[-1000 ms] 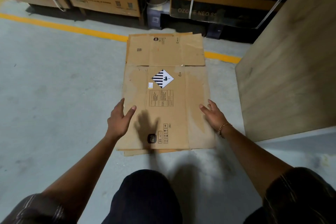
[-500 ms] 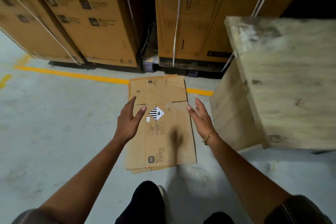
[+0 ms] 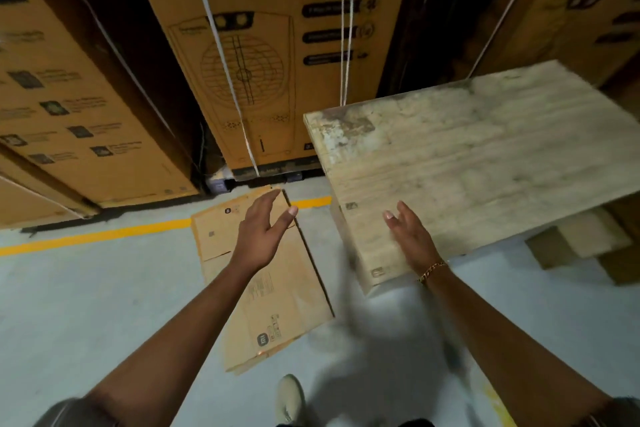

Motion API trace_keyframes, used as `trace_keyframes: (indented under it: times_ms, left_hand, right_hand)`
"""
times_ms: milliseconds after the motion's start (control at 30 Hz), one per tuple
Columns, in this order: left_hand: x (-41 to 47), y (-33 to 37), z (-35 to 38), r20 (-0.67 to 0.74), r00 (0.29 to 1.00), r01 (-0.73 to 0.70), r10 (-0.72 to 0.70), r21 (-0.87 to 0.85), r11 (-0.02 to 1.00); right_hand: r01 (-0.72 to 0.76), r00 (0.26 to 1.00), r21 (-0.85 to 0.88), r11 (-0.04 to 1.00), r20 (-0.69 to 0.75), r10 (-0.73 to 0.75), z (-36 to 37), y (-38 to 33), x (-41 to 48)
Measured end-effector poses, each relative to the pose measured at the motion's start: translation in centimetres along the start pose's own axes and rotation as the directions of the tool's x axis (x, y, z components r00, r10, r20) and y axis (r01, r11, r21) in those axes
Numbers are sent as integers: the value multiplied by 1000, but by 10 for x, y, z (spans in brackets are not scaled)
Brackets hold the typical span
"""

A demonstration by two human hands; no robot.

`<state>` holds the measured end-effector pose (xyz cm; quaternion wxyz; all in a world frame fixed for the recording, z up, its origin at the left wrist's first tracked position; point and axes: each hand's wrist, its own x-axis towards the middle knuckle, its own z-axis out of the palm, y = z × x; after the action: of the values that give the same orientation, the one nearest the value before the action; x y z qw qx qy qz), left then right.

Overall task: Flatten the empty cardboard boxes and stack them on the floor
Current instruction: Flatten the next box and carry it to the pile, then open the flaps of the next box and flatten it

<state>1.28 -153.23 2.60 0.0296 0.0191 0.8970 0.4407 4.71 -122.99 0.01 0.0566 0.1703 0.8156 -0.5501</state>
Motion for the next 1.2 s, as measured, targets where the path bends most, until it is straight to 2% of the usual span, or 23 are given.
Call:
trace_keyframes:
  times_ms: [200, 367, 600, 833, 967, 1200]
  left_hand:
    - [44, 94, 84, 189, 975, -111, 116, -34, 993]
    - [65, 192, 198, 247, 952, -178, 181, -35, 983]
    - [60, 317, 376, 357, 914, -151, 195, -148, 978]
    - [57, 415, 511, 463, 849, -177, 255, -204, 963]
    - [67, 458, 579, 499, 823, -184, 273, -220, 958]
    - [110, 525, 715, 545, 806, -114, 233, -243, 963]
  right_hand:
    - [-28, 990, 90, 996, -137, 40, -128, 24, -7]
    - [-32, 971, 172, 985, -226, 71, -253, 60, -5]
    - [-95, 948, 220, 971, -279, 156, -425, 125, -15]
    - [-146, 919, 206, 968, -335, 209, -553, 178, -10]
    - [-188, 901, 213, 959, -351, 255, -616, 209, 9]
    - [-248, 902, 174, 953, -317, 292, -744, 265, 78]
